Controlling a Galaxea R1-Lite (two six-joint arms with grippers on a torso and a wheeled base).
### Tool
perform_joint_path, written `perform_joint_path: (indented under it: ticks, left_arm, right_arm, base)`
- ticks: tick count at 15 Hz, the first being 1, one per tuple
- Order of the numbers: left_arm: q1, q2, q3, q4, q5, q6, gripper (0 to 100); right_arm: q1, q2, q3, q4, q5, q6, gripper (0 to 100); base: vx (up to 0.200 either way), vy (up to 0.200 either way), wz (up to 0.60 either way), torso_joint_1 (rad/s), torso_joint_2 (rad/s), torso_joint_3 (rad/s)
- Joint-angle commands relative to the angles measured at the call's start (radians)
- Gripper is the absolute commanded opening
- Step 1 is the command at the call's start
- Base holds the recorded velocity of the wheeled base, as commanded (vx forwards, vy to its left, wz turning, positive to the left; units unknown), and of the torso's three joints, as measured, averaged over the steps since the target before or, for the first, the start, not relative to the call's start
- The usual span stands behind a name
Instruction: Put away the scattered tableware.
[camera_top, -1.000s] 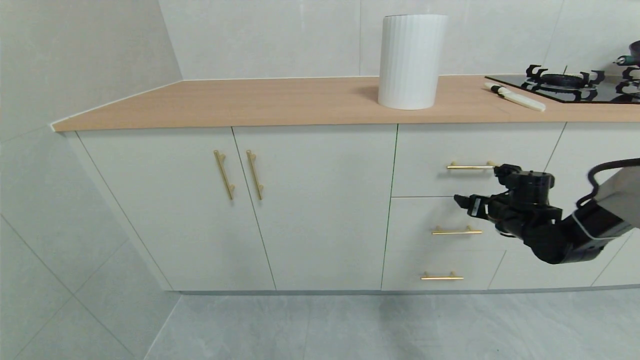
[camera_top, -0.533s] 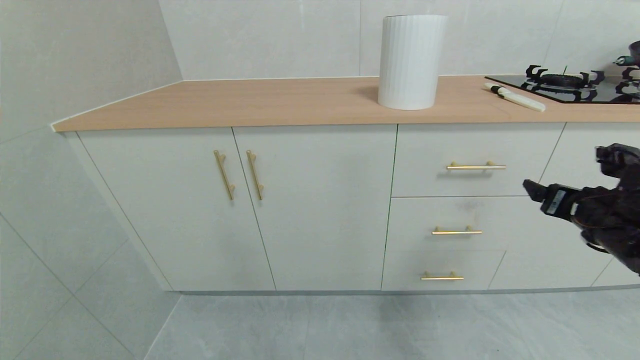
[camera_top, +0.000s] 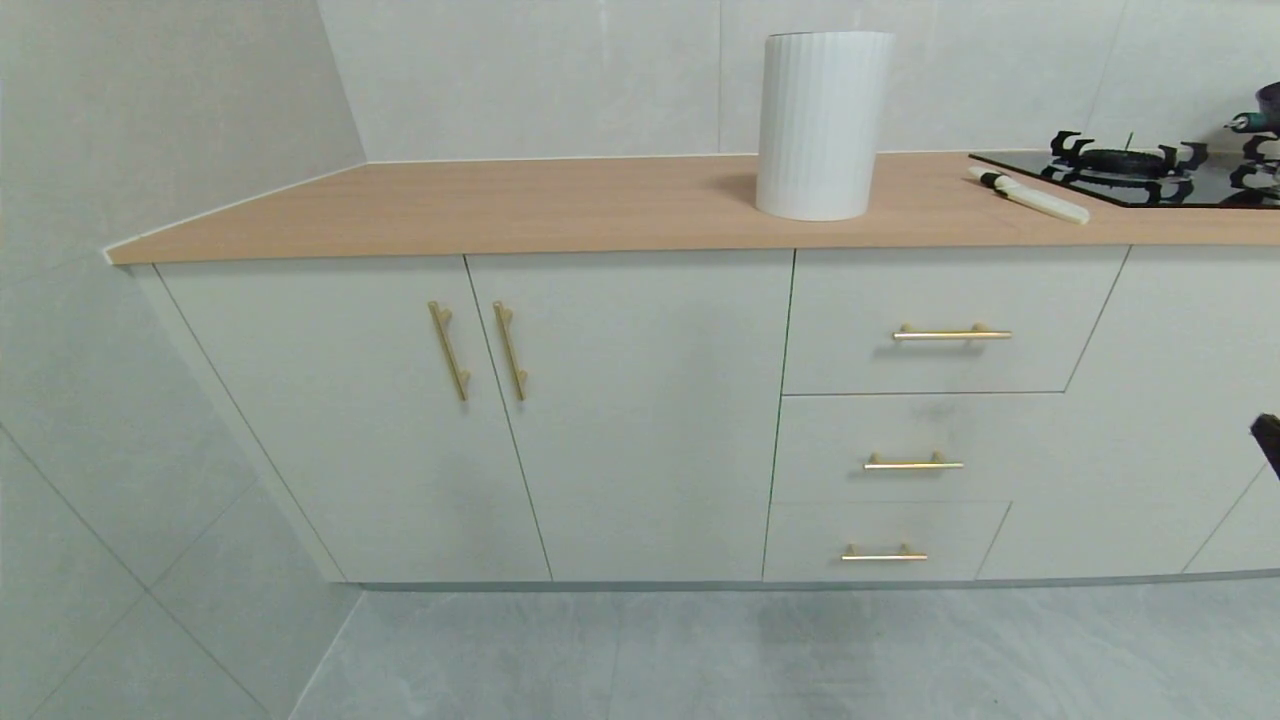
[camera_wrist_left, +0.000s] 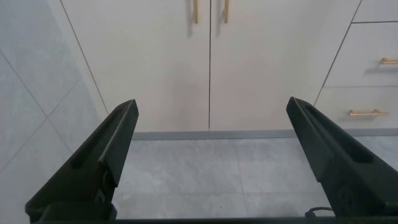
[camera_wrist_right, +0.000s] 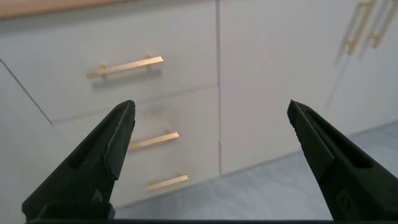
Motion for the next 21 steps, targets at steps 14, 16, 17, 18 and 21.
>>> perform_joint_path:
  ticks: [14, 16, 17, 18, 21]
  left_arm:
    - [0.0, 0.002, 0.0, 0.0, 0.0, 0.0, 100]
    - [0.0, 0.002, 0.0, 0.0, 0.0, 0.0, 100]
    - [0.0, 0.002, 0.0, 0.0, 0.0, 0.0, 100]
    - [0.0, 0.002, 0.0, 0.0, 0.0, 0.0, 100]
    - [0.0, 0.002, -0.001, 0.0, 0.0, 0.0, 100]
  right_arm:
    - [-0.03, -1.019, 0.061, 0.853, -0.105, -0.117, 100]
    - [-0.03, -1.019, 0.109, 0.811, -0.092, -0.114, 100]
    - [-0.03, -1.019, 0.139, 0.787, -0.068, -0.114, 100]
    - [-0.03, -1.019, 0.176, 0.764, -0.029, -0.115, 100]
    - [-0.03, -1.019, 0.204, 0.759, 0.133, -0.114, 100]
  base:
    - [0.0, 0.0, 0.0, 0.0, 0.0, 0.0]
    - [0.0, 0.0, 0.0, 0.0, 0.0, 0.0]
    - [0.0, 0.0, 0.0, 0.0, 0.0, 0.0]
    - [0.0, 0.0, 0.0, 0.0, 0.0, 0.0]
    - [0.0, 0.0, 0.0, 0.0, 0.0, 0.0]
